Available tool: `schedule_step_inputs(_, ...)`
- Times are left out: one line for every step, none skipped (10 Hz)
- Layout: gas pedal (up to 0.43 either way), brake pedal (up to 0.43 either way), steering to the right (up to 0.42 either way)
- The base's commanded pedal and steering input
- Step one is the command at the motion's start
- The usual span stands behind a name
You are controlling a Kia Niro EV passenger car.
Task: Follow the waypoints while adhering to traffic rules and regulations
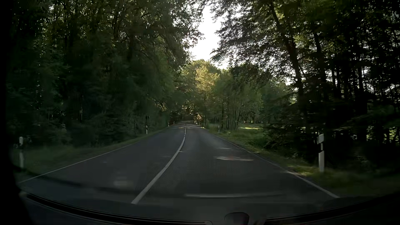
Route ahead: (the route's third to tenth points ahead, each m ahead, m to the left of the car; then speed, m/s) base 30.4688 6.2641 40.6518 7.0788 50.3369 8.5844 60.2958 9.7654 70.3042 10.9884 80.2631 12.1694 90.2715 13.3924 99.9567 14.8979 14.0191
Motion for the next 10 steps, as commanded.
schedule_step_inputs(0.240,0.006,-0.031)
schedule_step_inputs(0.240,0.006,-0.029)
schedule_step_inputs(0.240,0.006,-0.029)
schedule_step_inputs(0.240,0.006,-0.029)
schedule_step_inputs(0.240,0.006,-0.029)
schedule_step_inputs(0.240,0.006,-0.029)
schedule_step_inputs(0.240,0.006,-0.026)
schedule_step_inputs(0.248,0.006,-0.023)
schedule_step_inputs(0.248,0.006,-0.019)
schedule_step_inputs(0.248,0.006,-0.014)
